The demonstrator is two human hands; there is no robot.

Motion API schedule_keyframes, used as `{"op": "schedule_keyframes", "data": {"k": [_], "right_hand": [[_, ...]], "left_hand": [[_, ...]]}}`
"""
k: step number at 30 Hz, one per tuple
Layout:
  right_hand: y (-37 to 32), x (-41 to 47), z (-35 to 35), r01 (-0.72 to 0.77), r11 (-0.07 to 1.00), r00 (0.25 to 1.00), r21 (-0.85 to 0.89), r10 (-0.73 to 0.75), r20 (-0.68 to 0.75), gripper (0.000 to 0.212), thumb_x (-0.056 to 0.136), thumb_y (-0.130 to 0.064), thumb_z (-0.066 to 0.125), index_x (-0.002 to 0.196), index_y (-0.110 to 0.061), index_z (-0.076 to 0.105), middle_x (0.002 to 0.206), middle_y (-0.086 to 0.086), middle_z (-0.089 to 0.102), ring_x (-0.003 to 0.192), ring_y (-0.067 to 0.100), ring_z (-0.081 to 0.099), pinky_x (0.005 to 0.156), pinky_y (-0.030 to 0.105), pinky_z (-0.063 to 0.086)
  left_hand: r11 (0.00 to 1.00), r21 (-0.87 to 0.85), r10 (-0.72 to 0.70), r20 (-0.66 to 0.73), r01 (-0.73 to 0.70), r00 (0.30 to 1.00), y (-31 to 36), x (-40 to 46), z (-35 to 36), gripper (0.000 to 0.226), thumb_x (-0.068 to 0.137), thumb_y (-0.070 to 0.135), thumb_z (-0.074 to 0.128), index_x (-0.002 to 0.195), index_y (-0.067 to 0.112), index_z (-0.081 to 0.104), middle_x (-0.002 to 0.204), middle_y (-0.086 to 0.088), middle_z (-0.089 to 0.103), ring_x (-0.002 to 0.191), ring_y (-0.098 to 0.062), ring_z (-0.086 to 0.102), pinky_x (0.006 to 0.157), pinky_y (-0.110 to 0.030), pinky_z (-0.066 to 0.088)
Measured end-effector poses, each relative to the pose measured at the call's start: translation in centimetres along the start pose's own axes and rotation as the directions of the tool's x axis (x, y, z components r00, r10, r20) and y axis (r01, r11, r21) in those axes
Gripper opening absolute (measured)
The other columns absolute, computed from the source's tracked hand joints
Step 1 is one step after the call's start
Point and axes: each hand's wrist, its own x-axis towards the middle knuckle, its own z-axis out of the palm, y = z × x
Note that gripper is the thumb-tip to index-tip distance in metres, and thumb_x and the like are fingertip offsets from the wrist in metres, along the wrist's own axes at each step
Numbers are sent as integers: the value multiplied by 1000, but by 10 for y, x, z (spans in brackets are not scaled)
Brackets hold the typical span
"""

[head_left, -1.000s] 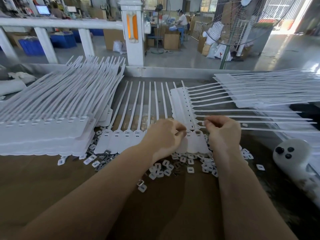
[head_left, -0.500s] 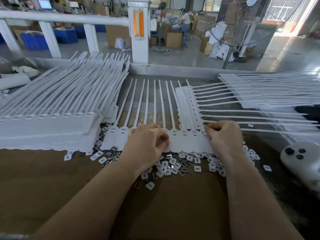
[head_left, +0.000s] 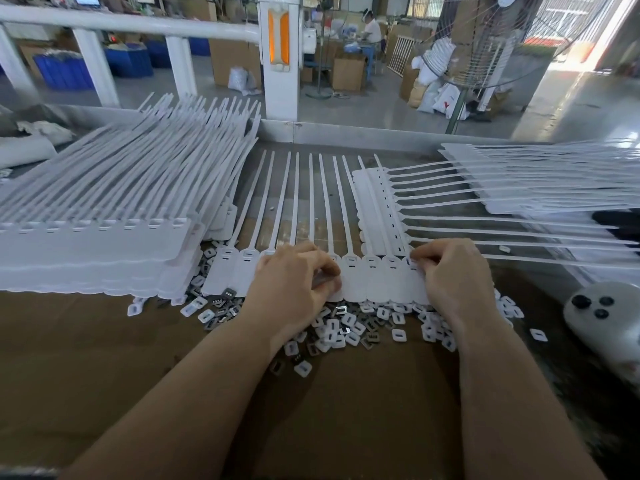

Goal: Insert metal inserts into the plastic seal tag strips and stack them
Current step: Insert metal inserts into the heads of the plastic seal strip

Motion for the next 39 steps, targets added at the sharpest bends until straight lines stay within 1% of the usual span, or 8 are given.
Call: {"op": "schedule_keyframes", "data": {"k": [7,12,15,19,24,28,34,39], "right_hand": [[-2,-3,1,34,994,997,-105,-41,-65,14,91,-13,58,99,-16,70,102,3,65,89,19,58,78,33,47],[-8,-7,-1,63,968,997,-243,-71,-23,29,90,-4,55,107,-23,69,107,2,65,97,19,57,80,33,47],[-10,-11,-4,110,926,993,-361,-113,10,32,89,-4,51,111,-23,66,109,2,62,103,19,53,86,33,43],[-15,-14,-6,192,814,981,-549,-182,72,31,92,-8,45,114,-21,63,107,1,58,107,19,49,92,36,38],[-17,-15,-8,112,846,994,-521,-102,48,32,93,-10,47,119,-25,60,115,-1,59,112,19,48,97,37,33],[-17,-15,-6,125,835,992,-535,-121,43,30,92,-9,50,113,-25,63,106,-2,60,105,19,50,92,38,33],[-10,-12,-5,-29,945,989,-327,-20,-144,29,91,-8,53,105,-28,69,111,4,62,106,22,51,94,42,33],[-6,-9,-3,3,966,991,-259,-37,-130,35,89,-1,50,105,-25,70,112,5,62,108,24,50,95,41,31]], "left_hand": [[1000,-15,-4,-1,4,1000,-1,0,1,16,84,31,65,98,24,68,91,17,53,97,-12,52,96,-42,41],[1000,-16,-12,-4,12,1000,-1,0,2,16,84,32,65,98,25,68,92,18,52,98,-10,51,97,-41,40],[1000,-13,-15,-3,15,1000,-2,0,2,16,84,32,65,98,25,68,91,19,51,98,-9,51,97,-41,40],[1000,-2,-12,2,12,1000,-1,0,2,17,83,33,65,98,25,68,89,20,50,97,-9,51,96,-41,41],[1000,-20,-15,-1,15,1000,-1,0,2,17,84,32,65,99,24,68,91,18,52,98,-10,52,96,-41,41],[1000,-13,-13,7,13,1000,-1,0,2,17,84,32,65,99,24,68,92,18,53,99,-10,52,96,-40,41],[1000,-24,-19,10,19,1000,-1,0,1,18,84,32,65,99,24,68,93,17,54,99,-11,52,96,-41,41],[999,-31,-25,13,25,1000,-1,1,1,17,83,32,65,99,24,68,91,19,53,98,-10,52,96,-40,41]]}}
